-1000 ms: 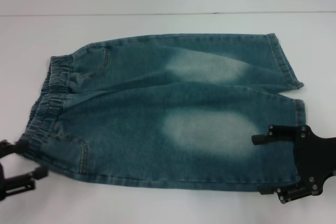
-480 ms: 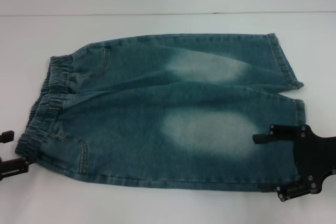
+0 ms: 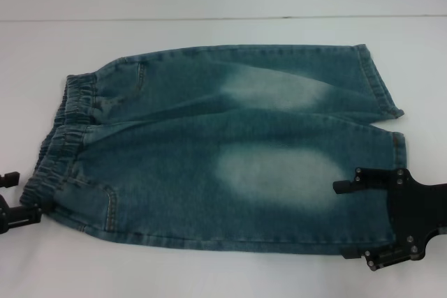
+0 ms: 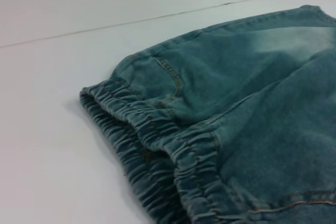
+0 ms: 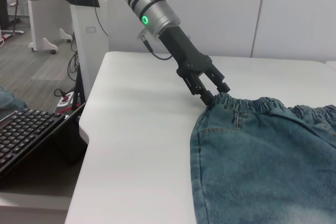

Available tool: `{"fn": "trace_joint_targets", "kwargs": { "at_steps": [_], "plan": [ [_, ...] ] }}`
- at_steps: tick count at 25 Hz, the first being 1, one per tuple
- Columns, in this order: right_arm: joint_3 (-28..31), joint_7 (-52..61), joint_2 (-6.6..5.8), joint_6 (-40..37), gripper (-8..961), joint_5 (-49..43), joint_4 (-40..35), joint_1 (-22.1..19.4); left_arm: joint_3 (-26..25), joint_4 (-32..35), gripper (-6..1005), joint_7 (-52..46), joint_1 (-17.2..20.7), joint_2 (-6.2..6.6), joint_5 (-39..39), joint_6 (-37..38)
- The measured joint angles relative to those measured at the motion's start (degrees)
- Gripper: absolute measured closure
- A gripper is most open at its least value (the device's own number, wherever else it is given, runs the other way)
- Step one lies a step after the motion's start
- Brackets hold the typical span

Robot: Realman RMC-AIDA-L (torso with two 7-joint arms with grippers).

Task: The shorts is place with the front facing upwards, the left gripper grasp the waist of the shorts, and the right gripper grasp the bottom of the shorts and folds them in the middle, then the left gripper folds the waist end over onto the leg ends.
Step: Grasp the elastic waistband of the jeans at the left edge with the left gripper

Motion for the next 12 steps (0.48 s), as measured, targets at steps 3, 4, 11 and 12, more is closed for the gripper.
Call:
{"fn": "trace_joint_targets", "kwargs": {
  "at_steps": [3,4,11,12],
  "plan": [
    [0.0,0.0,0.00,0.0,8,0.0,0.0,0.0,0.4,0.0,192,-0.6,0.0,0.06,0.3,-0.7],
    [0.0,0.0,-0.02,0.0,8,0.0,0.0,0.0,0.7,0.0,195,-0.9,0.0,0.08,0.7,-0.7],
    [0.4,-0.1,-0.03,0.0,8,0.0,0.0,0.0,1.6,0.1,217,-1.6,-0.1,0.28,2.3,2.5],
    [0.4,-0.1,-0.02,0.0,8,0.0,0.0,0.0,1.5,0.2,220,-1.5,-0.1,0.31,2.2,2.9]
  ]
}}
